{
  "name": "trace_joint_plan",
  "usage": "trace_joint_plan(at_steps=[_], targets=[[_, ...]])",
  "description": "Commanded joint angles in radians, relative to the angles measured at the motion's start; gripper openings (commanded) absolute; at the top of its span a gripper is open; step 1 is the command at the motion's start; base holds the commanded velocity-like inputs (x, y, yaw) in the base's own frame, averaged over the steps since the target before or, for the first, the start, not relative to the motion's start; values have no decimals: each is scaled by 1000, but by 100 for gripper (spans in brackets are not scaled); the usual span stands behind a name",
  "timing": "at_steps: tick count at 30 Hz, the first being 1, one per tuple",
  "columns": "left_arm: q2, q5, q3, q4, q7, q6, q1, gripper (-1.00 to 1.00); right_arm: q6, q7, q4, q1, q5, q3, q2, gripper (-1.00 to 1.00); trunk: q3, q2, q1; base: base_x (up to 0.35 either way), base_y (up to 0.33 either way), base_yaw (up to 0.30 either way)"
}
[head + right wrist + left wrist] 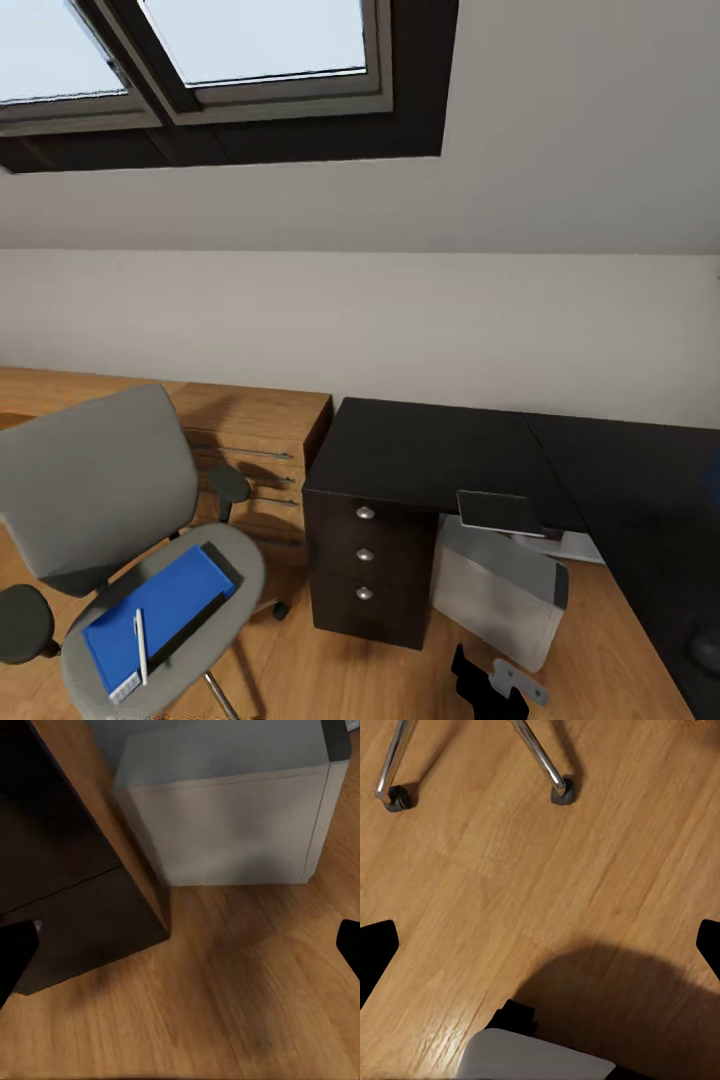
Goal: In the bedroom, organize the workspace by keeping the computer under the desk, ensuring the monitor is on the desk, placing the keyboard on the desk next to the monitor, placing the mouse on the desk next to the keyboard, moving the folder from the swivel chair onto the desk next to the mouse, stacking the notebook on top of the folder with the pen on top of the notebook, and positioning the swivel chair next to the desk.
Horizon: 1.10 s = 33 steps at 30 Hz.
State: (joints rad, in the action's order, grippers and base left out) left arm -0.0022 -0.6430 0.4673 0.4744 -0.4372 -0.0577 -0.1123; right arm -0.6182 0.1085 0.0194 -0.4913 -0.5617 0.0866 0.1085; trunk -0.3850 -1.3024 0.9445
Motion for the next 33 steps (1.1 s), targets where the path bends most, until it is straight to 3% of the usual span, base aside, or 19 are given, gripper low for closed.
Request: trace_joint_plan(at_steps=[1, 16, 33], targets=[[1, -10, 8, 0, -6, -6, -1, 100, -3, 7, 2, -1, -1, 8, 0, 100, 2, 7, -4, 0, 0, 274], [1, -10, 8, -1, -6, -6, -1, 100, -2, 7, 2, -1, -1, 8, 0, 100, 49, 112, -61, 0, 0, 278], [2, -12, 7, -2, -6, -27, -1, 100, -2, 7, 2, -1, 4, 9, 0, 100, 48, 112, -61, 0, 0, 278]])
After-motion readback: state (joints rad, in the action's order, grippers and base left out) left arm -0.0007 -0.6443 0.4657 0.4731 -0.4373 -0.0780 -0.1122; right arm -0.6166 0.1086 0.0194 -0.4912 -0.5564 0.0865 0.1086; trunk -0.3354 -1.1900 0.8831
